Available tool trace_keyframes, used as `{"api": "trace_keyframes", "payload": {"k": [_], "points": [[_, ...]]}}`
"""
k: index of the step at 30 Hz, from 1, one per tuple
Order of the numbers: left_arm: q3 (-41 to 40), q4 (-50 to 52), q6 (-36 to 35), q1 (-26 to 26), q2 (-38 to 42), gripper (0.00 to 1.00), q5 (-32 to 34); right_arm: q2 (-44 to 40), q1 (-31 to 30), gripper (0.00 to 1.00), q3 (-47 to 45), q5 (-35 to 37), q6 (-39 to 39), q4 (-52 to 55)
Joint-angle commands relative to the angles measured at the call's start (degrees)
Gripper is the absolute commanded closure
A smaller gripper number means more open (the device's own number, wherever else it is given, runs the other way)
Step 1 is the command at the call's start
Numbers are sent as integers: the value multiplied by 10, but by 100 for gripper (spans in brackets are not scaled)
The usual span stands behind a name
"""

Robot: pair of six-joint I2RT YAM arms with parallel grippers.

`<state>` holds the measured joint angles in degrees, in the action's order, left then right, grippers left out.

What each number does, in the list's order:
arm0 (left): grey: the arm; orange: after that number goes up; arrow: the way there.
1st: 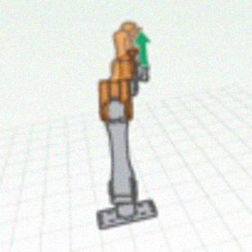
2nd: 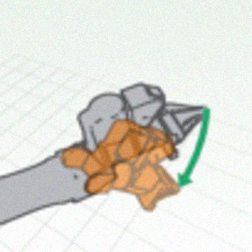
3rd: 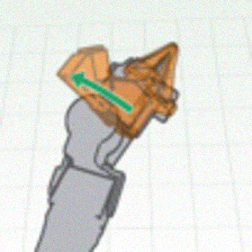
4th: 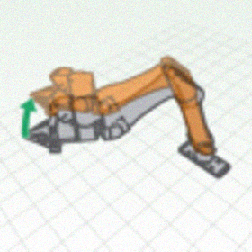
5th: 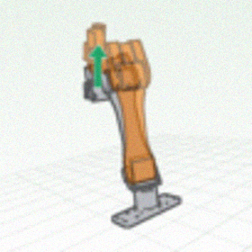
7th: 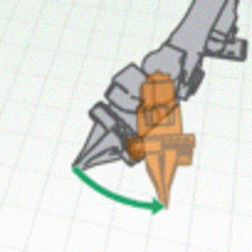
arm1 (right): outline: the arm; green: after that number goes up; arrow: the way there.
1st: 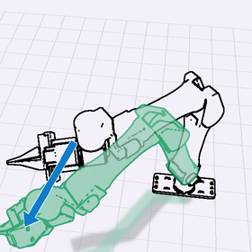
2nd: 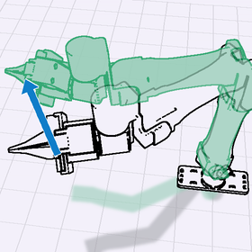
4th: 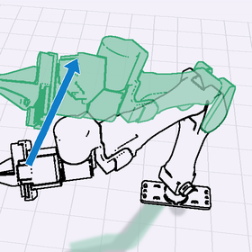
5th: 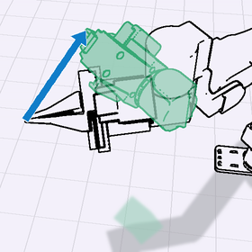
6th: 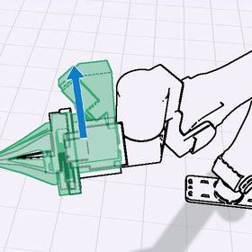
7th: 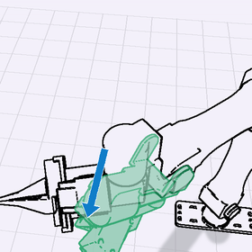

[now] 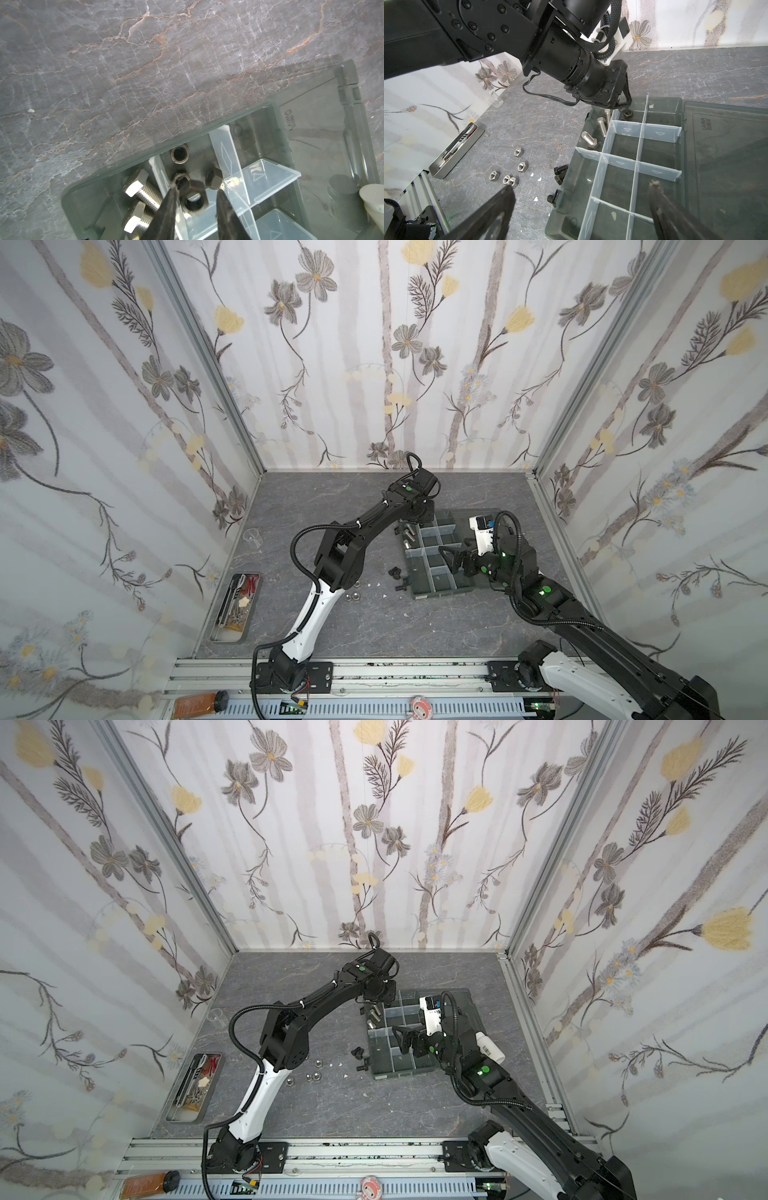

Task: Sort the screws and nuts into containers
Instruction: Place the nut into the container, then pick up the screw from the center of the table.

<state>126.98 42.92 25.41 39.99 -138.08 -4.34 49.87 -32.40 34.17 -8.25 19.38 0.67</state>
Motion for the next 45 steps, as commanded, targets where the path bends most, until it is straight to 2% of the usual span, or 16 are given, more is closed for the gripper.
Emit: {"api": "trace_keyframes", "payload": {"k": [1, 6, 10, 13, 19, 27, 29, 33, 40, 43, 45], "points": [[7, -5, -8, 1, -3, 59, -5, -7, -1, 1, -1, 6, -7, -27], [12, -3, -10, 2, -1, 50, -1, -12, -2, 0, 2, 12, -6, -19], [5, -5, -18, 2, 25, 35, 9, 10, -7, 0, 32, 3, -36, 20], [-22, -21, -25, 1, 63, 28, 11, 34, -15, 5, 61, 11, -53, 57], [-119, -73, -27, -9, 158, 14, 24, 57, -26, 17, 113, 25, -51, 96], [-266, -127, -19, -46, 289, 9, 30, 117, -52, 32, 169, 21, -59, 148], [-302, -135, -15, -55, 319, 0, 33, 136, -63, 35, 184, 22, -62, 156], [-386, -163, -9, -77, 386, 0, 36, 186, -88, 41, 222, 31, -69, 175], [-520, -202, 1, -143, 494, 0, 21, 268, -119, 43, 278, 34, -75, 198], [-574, -216, 8, -167, 533, 0, 11, 304, -135, 41, 302, 38, -77, 205], [-603, -224, 11, -179, 555, 0, 5, 333, -142, 33, 321, 42, -82, 213]]}}
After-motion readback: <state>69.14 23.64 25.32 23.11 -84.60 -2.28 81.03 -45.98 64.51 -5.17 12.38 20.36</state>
